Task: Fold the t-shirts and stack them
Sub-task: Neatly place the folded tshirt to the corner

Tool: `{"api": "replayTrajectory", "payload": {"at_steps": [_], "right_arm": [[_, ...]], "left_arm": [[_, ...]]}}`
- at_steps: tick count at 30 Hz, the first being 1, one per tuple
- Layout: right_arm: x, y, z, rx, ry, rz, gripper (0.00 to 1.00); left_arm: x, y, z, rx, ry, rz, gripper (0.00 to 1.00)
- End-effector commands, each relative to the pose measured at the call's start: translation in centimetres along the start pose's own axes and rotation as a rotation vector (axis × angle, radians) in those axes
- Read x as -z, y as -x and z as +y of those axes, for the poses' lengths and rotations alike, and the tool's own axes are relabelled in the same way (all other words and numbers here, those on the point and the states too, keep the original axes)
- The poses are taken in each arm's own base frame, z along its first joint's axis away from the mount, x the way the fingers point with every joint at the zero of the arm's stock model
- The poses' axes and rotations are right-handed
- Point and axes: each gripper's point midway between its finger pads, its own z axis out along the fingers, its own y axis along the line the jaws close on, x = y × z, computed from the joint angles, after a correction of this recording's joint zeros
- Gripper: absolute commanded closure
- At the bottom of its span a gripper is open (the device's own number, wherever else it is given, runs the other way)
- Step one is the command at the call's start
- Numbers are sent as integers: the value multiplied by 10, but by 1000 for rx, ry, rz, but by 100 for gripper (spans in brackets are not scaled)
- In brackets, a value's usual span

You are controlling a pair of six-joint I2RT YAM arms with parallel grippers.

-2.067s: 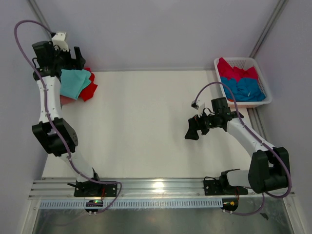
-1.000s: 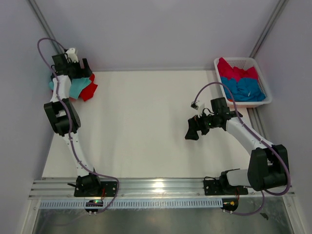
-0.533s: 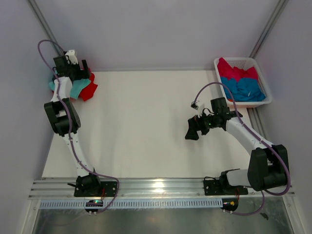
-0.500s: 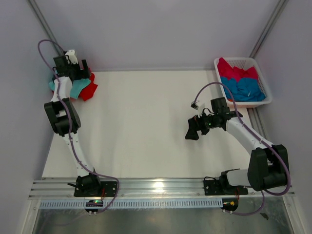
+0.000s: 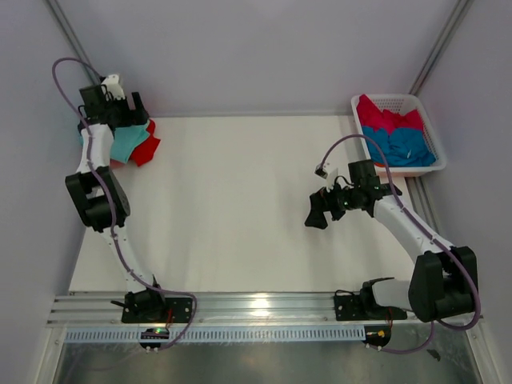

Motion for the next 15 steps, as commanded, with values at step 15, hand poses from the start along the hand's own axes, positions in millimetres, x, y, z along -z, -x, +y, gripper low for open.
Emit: {"api": "replayTrajectory", "payload": {"at_steps": [15], "right_arm": [[28, 47, -11, 71, -161, -169, 1]], "left_arm": [[261, 42, -201, -96, -543, -154, 1]]}}
